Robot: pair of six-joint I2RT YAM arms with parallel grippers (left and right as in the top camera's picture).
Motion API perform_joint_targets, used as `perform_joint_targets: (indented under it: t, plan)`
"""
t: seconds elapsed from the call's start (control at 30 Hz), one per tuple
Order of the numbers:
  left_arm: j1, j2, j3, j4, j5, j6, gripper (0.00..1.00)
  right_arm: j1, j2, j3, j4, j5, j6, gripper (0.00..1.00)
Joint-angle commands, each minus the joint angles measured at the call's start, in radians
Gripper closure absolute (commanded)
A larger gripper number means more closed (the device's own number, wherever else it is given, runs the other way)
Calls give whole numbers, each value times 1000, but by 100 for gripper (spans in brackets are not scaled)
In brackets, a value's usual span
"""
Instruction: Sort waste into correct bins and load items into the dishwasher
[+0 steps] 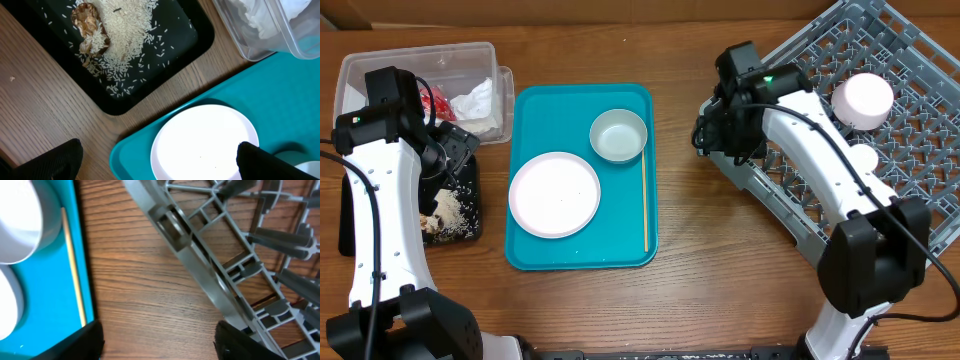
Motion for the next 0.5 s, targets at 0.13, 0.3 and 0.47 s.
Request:
perform_joint_targets:
  t: [0.13,0.3,0.47]
  plan:
    - [4,-13,-6,1,1,-21,0,-2,20,-12,6,63,11,28]
    - [4,-13,-6,1,1,-21,0,-2,20,-13,16,72,-22,25]
    - [4,-13,-6,1,1,-21,0,-2,21,-13,66,88,-47,24]
